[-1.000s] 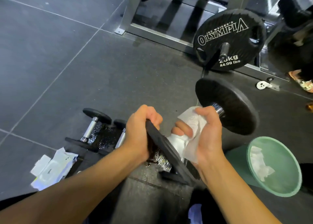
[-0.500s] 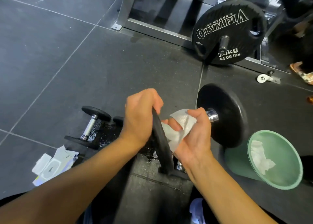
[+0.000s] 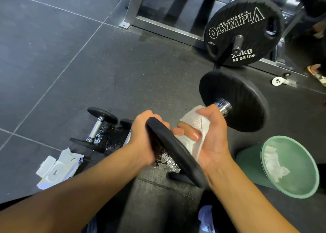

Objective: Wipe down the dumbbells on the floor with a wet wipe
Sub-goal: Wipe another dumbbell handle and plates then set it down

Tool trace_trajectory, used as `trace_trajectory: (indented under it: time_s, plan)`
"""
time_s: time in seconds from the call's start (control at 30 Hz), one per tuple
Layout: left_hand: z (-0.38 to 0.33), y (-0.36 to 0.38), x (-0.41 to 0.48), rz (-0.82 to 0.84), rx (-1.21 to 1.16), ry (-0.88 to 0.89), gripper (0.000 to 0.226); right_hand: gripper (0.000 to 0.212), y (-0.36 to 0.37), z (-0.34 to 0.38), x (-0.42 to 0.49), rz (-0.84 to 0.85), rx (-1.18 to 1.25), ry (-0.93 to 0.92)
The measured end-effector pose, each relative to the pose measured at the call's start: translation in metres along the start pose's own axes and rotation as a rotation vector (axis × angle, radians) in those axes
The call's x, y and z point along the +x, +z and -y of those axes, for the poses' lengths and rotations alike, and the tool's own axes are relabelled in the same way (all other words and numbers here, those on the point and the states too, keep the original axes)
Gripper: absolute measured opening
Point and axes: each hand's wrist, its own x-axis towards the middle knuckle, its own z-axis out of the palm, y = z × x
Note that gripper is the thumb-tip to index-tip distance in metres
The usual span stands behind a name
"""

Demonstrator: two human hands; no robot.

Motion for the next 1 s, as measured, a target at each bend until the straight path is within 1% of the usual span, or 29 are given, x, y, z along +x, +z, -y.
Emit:
trace_trajectory:
  time_s: [0.03,0.1,0.13,0.2,0.3,0.37,0.4,0.43,0.5,0.57,0.6,0.63,0.7,0.77,0.8,0.87,0.93,0.97,1.0]
  plan:
    - [-0.002,0.004,-0.001,0.039,0.008,0.077,0.03,0.036,-0.003,0.001,0.004,-0.018,0.011,-0.001]
    - [-0.005,0.01,-0.004,0.088,0.112,0.284,0.03,0.032,-0.008,0.003,0.01,-0.034,0.012,-0.034]
    - [-0.007,0.011,-0.007,0.097,0.219,0.433,0.031,0.034,-0.011,0.004,0.013,-0.043,0.011,-0.039]
    - [-0.008,0.008,-0.009,0.179,0.471,0.751,0.028,0.035,-0.012,0.004,0.017,-0.071,0.001,-0.059]
    - [-0.01,-0.003,-0.013,0.389,0.869,1.181,0.022,0.026,-0.007,0.005,0.017,-0.073,-0.029,-0.116]
    - [-0.009,-0.007,-0.017,0.534,1.133,1.504,0.025,0.019,-0.004,0.005,0.015,-0.079,-0.017,-0.123]
    - [-0.006,-0.007,-0.019,0.582,1.242,1.621,0.027,0.019,-0.004,0.005,0.014,-0.095,-0.003,-0.119]
    - [-0.002,-0.006,-0.019,0.605,1.317,1.686,0.029,0.018,-0.006,0.005,0.014,-0.102,0.017,-0.114]
    - [0.004,-0.005,-0.018,0.603,1.368,1.719,0.029,0.019,-0.009,0.004,0.017,-0.123,0.025,-0.109]
    - [0.005,-0.004,-0.017,0.573,1.308,1.678,0.027,0.022,-0.009,0.003,0.018,-0.15,0.026,-0.132]
    - [0.003,-0.003,-0.016,0.542,1.234,1.623,0.027,0.022,-0.008,0.002,0.017,-0.147,0.032,-0.148]
    - [0.0,-0.001,-0.015,0.485,1.144,1.52,0.026,0.021,-0.008,0.001,0.017,-0.133,0.039,-0.166]
    - [-0.008,0.005,-0.011,0.308,0.932,1.194,0.024,0.02,-0.009,-0.003,0.016,-0.079,0.042,-0.155]
    - [-0.015,0.011,-0.008,0.124,0.657,0.837,0.025,0.035,-0.011,-0.005,0.014,-0.048,0.037,-0.124]
    - [-0.017,0.015,-0.007,0.06,0.486,0.652,0.028,0.037,-0.01,-0.004,0.013,-0.046,0.038,-0.116]
    - [-0.017,0.021,-0.005,0.014,0.244,0.264,0.044,0.021,-0.004,-0.002,0.007,0.012,0.033,-0.097]
    - [-0.006,0.01,-0.004,0.029,0.163,-0.003,0.064,0.027,0.001,0.0,-0.001,0.086,0.01,-0.095]
    - [0.002,0.004,-0.006,0.044,0.189,-0.092,0.064,0.027,0.003,0.001,-0.004,0.107,-0.029,-0.094]
    - [0.01,-0.004,-0.005,0.065,0.215,-0.165,0.057,0.026,0.006,0.002,-0.007,0.117,-0.06,-0.081]
